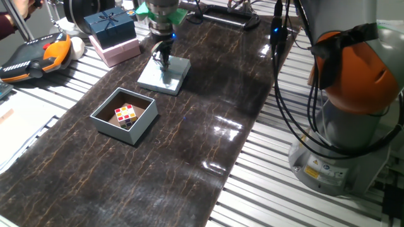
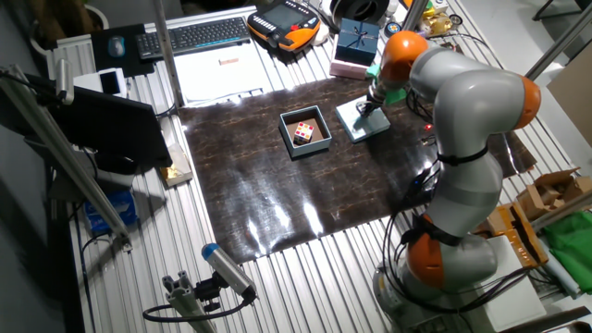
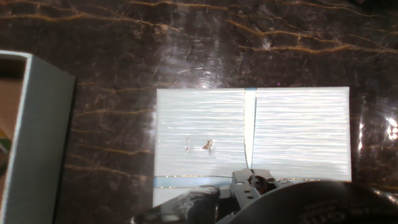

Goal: Cover the box

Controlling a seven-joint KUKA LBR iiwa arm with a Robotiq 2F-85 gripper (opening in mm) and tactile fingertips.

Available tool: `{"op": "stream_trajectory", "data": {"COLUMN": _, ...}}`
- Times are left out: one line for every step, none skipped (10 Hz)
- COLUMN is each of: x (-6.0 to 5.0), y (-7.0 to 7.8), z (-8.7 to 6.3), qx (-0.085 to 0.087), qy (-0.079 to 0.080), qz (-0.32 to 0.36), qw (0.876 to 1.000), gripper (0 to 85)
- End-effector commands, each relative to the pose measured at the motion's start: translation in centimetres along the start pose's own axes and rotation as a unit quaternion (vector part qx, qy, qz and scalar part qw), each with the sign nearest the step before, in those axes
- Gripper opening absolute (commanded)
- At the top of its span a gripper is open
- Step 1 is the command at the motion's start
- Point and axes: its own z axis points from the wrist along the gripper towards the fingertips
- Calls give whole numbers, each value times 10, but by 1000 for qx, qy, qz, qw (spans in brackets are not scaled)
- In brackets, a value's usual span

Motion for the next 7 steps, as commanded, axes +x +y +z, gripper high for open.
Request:
{"op": "stream_trajectory", "data": {"x": 0, "y": 3, "z": -10, "qx": -1, "qy": 3, "qz": 2, "qw": 1000, "gripper": 7}}
{"op": "stream_trajectory", "data": {"x": 0, "y": 6, "z": -18, "qx": -2, "qy": 6, "qz": 4, "qw": 1000, "gripper": 7}}
{"op": "stream_trajectory", "data": {"x": -1, "y": 10, "z": -25, "qx": 1, "qy": 7, "qz": 4, "qw": 1000, "gripper": 7}}
{"op": "stream_trajectory", "data": {"x": -2, "y": 13, "z": -31, "qx": 3, "qy": 6, "qz": 6, "qw": 1000, "gripper": 7}}
{"op": "stream_trajectory", "data": {"x": -4, "y": 15, "z": -38, "qx": 4, "qy": 7, "qz": 8, "qw": 1000, "gripper": 7}}
{"op": "stream_trajectory", "data": {"x": -6, "y": 18, "z": -45, "qx": 6, "qy": 8, "qz": 10, "qw": 1000, "gripper": 7}}
{"op": "stream_trajectory", "data": {"x": -7, "y": 20, "z": -51, "qx": 5, "qy": 10, "qz": 13, "qw": 1000, "gripper": 7}}
